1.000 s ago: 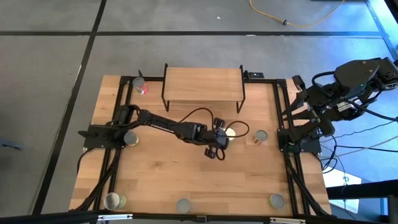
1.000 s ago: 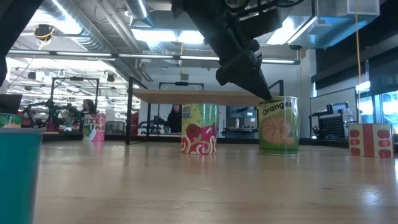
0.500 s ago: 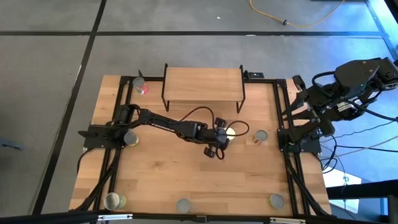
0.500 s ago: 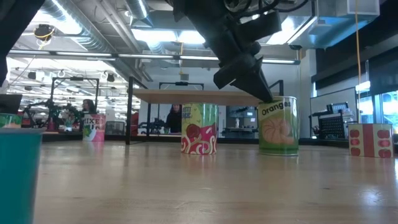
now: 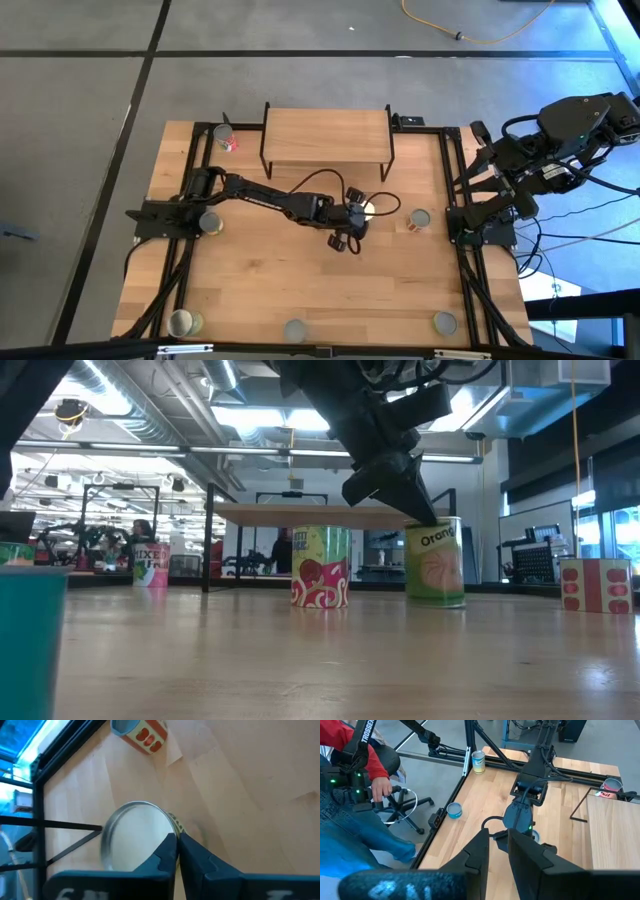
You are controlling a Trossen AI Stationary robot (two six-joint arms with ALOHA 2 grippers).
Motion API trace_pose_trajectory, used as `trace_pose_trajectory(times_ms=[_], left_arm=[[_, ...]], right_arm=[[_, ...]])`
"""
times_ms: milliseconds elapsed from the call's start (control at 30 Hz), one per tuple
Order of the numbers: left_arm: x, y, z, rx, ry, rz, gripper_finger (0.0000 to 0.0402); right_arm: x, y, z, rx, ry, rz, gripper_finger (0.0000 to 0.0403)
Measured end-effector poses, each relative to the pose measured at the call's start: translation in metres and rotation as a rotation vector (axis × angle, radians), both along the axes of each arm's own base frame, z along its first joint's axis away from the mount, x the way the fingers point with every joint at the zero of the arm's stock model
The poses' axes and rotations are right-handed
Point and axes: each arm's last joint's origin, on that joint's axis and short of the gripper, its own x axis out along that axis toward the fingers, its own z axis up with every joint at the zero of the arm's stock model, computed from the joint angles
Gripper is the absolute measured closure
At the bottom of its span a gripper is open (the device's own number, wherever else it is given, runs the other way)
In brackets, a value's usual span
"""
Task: Pick and place cans onto a shelf
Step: Put the canned oranges on the shelf
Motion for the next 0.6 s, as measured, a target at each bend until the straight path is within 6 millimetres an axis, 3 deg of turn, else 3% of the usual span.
trace_pose_trajectory(times_ms=[367,600], left_arm=[[0.0,0.004,0.0,0.001,0.012,0.019,0.04],[0.004,-0.002,0.031,-0.063,0.031,0.006,0.0401]], right_arm=[[0.0,0.0,0.0,0.002,0.001,-0.001,0.0329],[0.0,0.0,0.0,-0.002,-0.001,0.001,0.0329]])
